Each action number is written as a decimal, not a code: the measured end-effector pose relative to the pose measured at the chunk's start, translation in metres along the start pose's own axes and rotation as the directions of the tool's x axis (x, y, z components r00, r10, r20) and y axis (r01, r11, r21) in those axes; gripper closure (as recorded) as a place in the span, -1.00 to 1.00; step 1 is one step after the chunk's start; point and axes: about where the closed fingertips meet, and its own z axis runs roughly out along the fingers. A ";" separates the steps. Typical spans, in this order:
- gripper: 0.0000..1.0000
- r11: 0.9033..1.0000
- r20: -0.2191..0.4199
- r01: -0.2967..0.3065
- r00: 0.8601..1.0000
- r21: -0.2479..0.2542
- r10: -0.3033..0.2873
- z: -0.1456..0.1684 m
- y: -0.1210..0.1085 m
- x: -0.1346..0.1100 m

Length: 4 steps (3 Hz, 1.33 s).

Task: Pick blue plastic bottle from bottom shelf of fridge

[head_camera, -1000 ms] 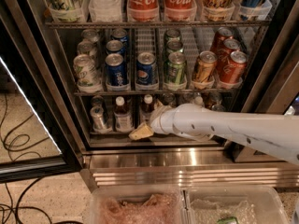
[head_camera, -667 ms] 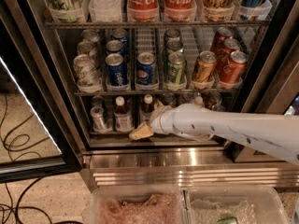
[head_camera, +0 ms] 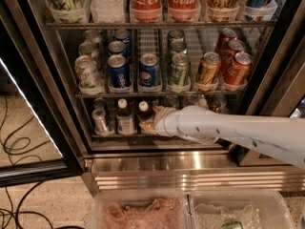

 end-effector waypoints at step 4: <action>1.00 1.000 0.039 -0.012 0.999 -0.005 0.012 -0.007 -0.001 -0.007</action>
Offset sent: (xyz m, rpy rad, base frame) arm 0.0000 0.0000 0.0000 0.0000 0.0000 0.0000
